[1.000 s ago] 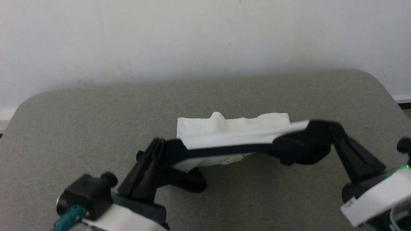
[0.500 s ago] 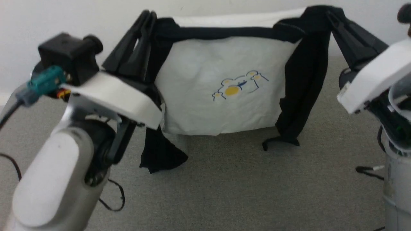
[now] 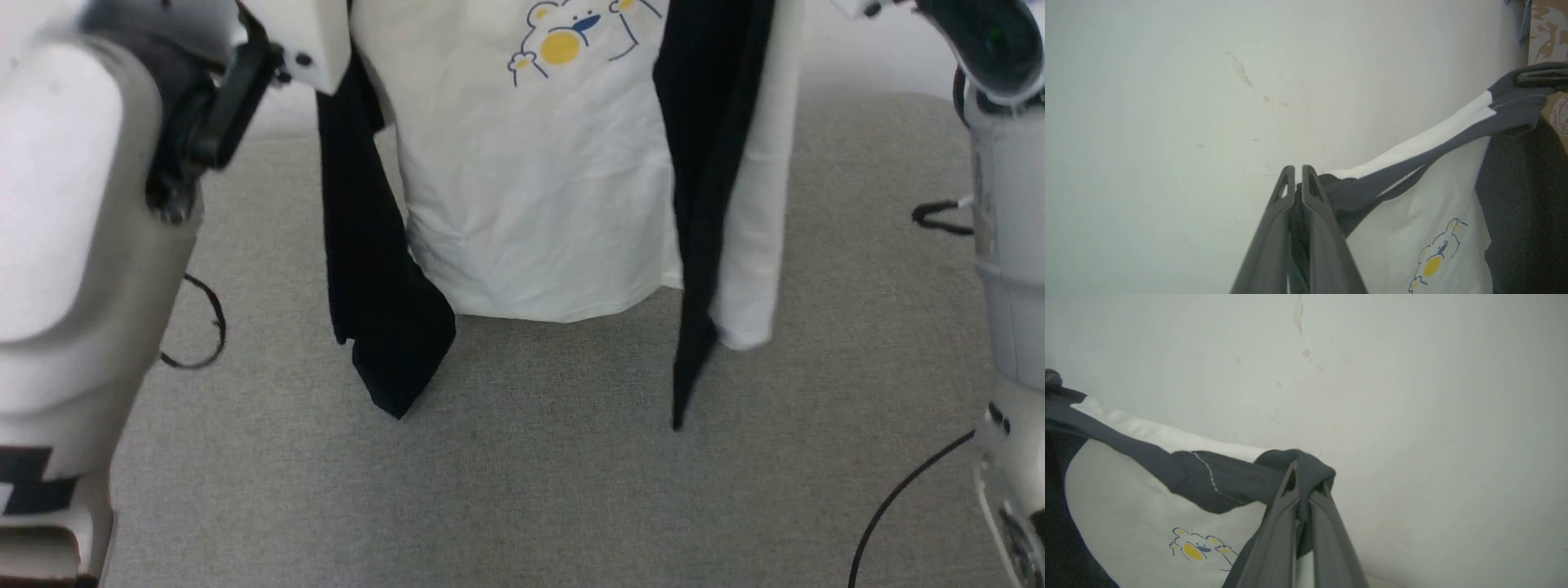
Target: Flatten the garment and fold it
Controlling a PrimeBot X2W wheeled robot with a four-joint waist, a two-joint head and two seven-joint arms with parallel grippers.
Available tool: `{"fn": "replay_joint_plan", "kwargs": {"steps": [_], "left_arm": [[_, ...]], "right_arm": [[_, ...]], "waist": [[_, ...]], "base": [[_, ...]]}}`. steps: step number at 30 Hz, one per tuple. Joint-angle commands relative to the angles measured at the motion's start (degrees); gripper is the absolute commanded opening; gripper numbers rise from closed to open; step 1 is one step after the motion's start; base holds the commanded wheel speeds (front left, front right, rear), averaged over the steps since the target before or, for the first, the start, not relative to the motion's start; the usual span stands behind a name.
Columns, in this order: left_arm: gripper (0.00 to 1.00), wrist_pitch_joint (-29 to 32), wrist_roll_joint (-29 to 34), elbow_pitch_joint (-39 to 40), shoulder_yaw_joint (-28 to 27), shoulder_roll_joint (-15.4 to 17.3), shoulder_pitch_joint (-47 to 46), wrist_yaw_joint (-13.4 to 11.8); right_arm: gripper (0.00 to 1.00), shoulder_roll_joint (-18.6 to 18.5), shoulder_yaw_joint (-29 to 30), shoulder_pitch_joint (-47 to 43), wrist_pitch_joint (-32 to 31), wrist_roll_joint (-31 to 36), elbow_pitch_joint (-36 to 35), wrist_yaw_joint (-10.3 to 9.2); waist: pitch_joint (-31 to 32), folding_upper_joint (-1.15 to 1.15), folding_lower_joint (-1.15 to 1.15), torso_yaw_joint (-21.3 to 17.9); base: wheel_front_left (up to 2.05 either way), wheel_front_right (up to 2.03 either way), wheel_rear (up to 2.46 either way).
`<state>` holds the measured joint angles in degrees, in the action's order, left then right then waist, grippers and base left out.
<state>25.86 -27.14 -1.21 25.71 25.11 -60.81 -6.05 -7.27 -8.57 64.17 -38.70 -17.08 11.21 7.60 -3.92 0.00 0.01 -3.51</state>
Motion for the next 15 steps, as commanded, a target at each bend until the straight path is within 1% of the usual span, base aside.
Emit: {"fn": "replay_joint_plan", "kwargs": {"steps": [1,5,7,10,15], "left_arm": [[0.00,0.37,0.74,-1.01,0.49,0.30,-1.56,0.59],[0.00,0.76,2.16,-4.62,1.12,0.15,-6.41,1.40],[0.00,0.13,2.74,-6.51,0.83,-0.25,-8.87,1.18],[0.00,-1.20,3.47,-9.25,-0.07,-1.23,-13.16,0.34],[0.00,-5.70,5.29,-13.96,-2.69,-3.26,-21.31,-3.07]], "right_arm": [[0.00,-0.23,-0.47,1.57,0.46,0.56,1.44,-0.11],[0.00,-0.15,-1.09,6.21,2.05,1.31,6.74,-0.11],[0.00,0.03,-1.17,8.37,3.22,1.80,9.00,-0.11],[0.00,0.61,-0.75,12.14,5.36,3.24,12.14,-0.11],[0.00,2.74,2.05,18.97,10.63,6.90,16.61,-0.11]], "waist": [[-0.81,0.00,-0.01,-0.26],[-2.68,0.00,-0.01,-0.06],[-3.97,0.00,-0.01,0.02],[-7.06,0.00,-0.01,0.10],[-13.88,0.00,-0.01,-0.48]], "base": [[0.00,0.00,0.00],[0.00,0.00,0.00],[0.00,0.00,0.00],[0.00,0.00,0.00],[0.00,0.00,0.00]]}}
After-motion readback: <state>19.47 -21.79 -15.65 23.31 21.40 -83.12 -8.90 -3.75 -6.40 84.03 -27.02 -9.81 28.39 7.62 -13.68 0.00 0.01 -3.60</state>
